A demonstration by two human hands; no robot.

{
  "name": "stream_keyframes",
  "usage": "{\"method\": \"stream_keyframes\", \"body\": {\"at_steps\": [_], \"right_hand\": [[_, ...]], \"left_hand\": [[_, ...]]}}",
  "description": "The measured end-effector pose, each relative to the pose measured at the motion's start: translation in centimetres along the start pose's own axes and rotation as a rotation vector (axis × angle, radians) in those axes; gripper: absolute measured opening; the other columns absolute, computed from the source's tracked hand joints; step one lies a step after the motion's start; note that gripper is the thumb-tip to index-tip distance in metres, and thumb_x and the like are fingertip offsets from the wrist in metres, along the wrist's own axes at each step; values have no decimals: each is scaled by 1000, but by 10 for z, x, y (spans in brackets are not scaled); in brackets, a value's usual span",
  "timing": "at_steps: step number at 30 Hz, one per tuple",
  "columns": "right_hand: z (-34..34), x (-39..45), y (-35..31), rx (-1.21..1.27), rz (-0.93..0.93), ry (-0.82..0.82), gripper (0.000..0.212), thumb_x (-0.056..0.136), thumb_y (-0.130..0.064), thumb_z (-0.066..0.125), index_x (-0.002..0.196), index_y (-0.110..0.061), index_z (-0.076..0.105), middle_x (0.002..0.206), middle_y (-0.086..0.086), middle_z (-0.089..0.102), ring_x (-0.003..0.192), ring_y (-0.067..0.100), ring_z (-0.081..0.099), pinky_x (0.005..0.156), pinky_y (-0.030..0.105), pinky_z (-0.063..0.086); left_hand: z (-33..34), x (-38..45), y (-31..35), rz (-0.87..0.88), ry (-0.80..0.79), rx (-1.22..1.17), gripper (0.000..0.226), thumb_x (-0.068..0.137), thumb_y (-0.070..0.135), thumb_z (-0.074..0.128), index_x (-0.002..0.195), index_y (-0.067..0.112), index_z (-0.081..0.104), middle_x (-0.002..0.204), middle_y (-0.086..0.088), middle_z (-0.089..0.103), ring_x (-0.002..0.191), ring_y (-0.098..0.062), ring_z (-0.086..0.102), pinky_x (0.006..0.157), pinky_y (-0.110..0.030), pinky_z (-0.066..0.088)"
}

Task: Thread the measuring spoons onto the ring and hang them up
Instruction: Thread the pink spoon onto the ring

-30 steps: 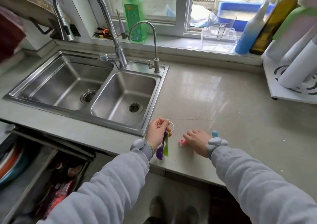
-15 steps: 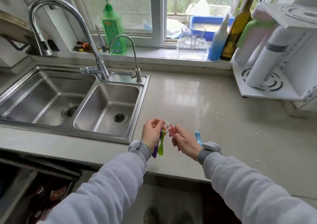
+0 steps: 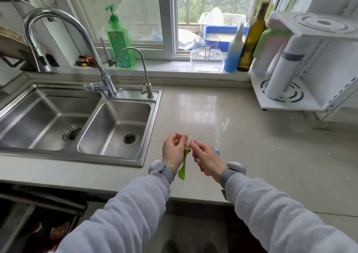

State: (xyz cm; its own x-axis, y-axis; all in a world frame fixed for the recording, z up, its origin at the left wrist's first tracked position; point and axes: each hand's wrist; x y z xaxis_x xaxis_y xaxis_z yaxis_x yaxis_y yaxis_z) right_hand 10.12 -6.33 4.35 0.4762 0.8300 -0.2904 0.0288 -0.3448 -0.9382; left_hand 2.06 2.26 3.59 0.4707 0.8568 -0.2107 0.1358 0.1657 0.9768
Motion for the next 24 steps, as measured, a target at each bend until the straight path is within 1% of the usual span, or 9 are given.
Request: {"method": "stream_keyframes", "body": {"at_steps": [3, 7, 9, 11, 14, 16, 18, 21, 24], "right_hand": [[1, -1, 0, 2, -42, -4, 30, 94, -39, 45, 79, -17, 59, 61, -5, 46, 49, 7, 40, 44, 19, 34], [5, 2, 4, 11, -96, 26, 28, 95, -35, 44, 80, -19, 62, 62, -8, 50, 52, 6, 42, 42, 12, 34], [6, 3, 7, -3, -121, 38, 29, 95, -34, 45, 86, -13, 63, 64, -8, 52, 55, 5, 45, 47, 14, 36], [4, 4, 8, -53, -156, 52, 30, 94, -34, 46, 89, -11, 63, 67, -6, 57, 60, 7, 49, 54, 23, 41], [-3, 4, 9, -319, -248, 86, 33, 93, -44, 43, 84, -18, 63, 70, 1, 64, 63, 12, 54, 61, 37, 47], [-11, 4, 10, -595, -313, 115, 40, 92, -52, 37, 79, -20, 58, 65, 5, 63, 55, 14, 50, 56, 38, 46], [-18, 2, 9, -775, -360, 115, 39, 93, -52, 33, 75, -21, 49, 62, 4, 58, 52, 16, 48, 53, 37, 46], [-22, -3, 9, -882, -406, 78, 30, 96, -45, 33, 81, -22, 45, 68, -3, 52, 58, 16, 46, 54, 29, 39], [-21, -7, 14, -859, -381, -1, 30, 97, -41, 32, 91, -17, 48, 79, -3, 53, 70, 17, 48, 63, 31, 41]], "left_hand": [[-1, -3, 1, 7, -1, 4, 15, 92, 21, 55, 89, 7, 60, 72, -5, 64, 69, -16, 63, 64, -24, 58], [-1, -5, -2, -36, 3, -43, 15, 92, 22, 55, 88, 9, 60, 76, -8, 66, 75, -22, 65, 75, -38, 59], [1, -7, -4, -70, 18, -93, 14, 92, 22, 55, 86, 10, 60, 75, -7, 65, 75, -23, 64, 74, -37, 58], [2, -9, -4, -110, 27, -151, 14, 92, 21, 55, 87, 9, 60, 74, -6, 63, 71, -21, 63, 65, -30, 57], [1, -9, -2, -208, -13, -229, 16, 93, 20, 54, 91, 6, 61, 71, -4, 61, 61, -14, 59, 57, -23, 52], [-2, -8, -1, -254, -56, -210, 18, 93, 21, 53, 94, 5, 61, 69, -3, 61, 59, -13, 57, 56, -23, 51], [-4, -5, 0, -260, -79, -177, 17, 93, 21, 53, 94, 6, 60, 70, -4, 60, 59, -14, 57, 56, -22, 51], [-3, -2, 1, -271, -93, -205, 13, 93, 20, 54, 89, 9, 59, 72, -4, 61, 61, -13, 59, 58, -23, 54], [0, 1, 2, -265, -114, -205, 14, 94, 20, 52, 85, 11, 58, 72, -2, 60, 61, -14, 59, 59, -25, 53]]}}
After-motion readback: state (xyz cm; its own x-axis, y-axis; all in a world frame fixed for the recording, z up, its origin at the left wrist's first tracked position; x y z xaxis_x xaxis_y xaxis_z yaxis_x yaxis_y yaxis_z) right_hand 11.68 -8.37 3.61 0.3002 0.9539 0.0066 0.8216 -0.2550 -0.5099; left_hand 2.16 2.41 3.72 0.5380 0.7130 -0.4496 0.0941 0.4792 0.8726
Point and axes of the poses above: each hand's wrist, its own x-axis towards the middle knuckle, its own z-axis out of the palm, y = z × x
